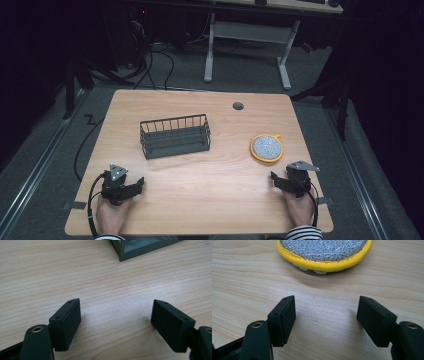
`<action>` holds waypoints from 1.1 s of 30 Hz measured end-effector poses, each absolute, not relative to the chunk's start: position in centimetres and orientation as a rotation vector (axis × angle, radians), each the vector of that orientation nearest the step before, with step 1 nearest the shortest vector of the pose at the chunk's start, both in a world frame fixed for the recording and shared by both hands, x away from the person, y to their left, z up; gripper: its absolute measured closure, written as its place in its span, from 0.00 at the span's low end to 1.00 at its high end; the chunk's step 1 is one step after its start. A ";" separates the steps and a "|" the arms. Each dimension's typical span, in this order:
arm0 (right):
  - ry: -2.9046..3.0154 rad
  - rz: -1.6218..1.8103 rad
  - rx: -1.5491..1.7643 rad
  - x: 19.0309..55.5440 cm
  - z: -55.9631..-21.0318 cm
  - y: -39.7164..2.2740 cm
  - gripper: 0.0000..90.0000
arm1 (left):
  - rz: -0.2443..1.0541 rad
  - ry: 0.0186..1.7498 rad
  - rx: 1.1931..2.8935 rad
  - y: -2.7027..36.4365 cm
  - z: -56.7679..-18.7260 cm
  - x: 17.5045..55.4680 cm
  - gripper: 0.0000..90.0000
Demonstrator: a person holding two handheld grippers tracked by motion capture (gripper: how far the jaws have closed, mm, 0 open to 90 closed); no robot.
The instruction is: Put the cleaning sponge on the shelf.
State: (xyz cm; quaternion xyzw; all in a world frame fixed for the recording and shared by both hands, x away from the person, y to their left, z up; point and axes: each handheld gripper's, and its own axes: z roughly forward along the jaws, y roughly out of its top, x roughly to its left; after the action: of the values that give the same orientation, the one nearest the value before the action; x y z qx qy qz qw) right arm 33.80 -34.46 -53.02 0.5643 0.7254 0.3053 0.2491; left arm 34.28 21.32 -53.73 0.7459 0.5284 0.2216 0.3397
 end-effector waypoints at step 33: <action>1.986 0.835 1.533 33.7 -53.0 -34.4 0.35 | 0.566 1.378 1.993 19.8 -52.1 36.1 0.47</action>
State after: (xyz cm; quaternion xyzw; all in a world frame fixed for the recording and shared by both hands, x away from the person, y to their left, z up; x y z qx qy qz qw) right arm 33.72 -34.41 -53.01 0.5620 0.7279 0.3060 0.2462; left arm 36.14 19.82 -52.12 0.7586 0.5245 0.2156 0.3209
